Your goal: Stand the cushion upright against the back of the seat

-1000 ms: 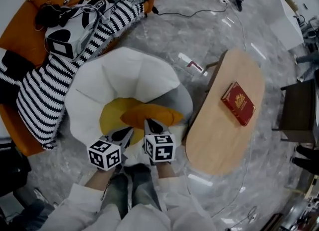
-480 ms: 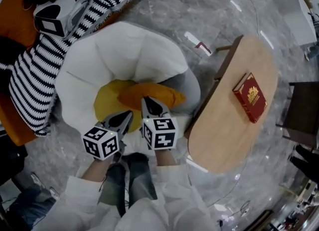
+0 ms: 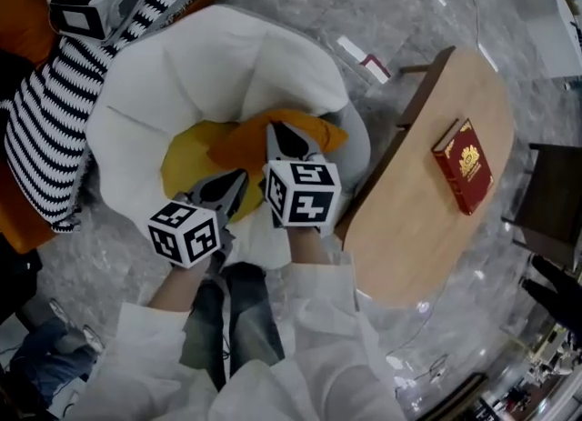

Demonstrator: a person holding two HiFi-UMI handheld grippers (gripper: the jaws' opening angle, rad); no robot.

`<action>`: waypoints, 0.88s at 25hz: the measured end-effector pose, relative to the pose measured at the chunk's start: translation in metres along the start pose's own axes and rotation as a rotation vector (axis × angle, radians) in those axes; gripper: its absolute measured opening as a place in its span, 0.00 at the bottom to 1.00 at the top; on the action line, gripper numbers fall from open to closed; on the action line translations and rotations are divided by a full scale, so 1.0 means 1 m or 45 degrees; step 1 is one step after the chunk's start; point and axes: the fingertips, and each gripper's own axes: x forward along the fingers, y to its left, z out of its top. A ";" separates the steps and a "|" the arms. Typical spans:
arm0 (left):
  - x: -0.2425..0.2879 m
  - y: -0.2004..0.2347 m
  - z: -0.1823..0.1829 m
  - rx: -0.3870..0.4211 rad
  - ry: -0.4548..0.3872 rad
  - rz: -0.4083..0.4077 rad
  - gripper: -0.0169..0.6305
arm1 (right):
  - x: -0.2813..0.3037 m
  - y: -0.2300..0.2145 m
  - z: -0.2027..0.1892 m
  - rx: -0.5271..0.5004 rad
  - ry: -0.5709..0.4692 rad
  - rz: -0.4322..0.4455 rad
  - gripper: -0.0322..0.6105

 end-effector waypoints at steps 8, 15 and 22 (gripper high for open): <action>0.010 -0.012 0.017 0.002 -0.021 -0.033 0.04 | 0.005 -0.001 0.005 0.032 -0.004 0.050 0.10; 0.007 -0.023 0.022 0.004 -0.019 -0.074 0.04 | -0.004 0.004 0.003 0.028 0.025 0.054 0.11; 0.000 -0.033 0.021 -0.011 -0.028 -0.078 0.04 | -0.015 0.012 0.002 0.030 0.061 0.091 0.28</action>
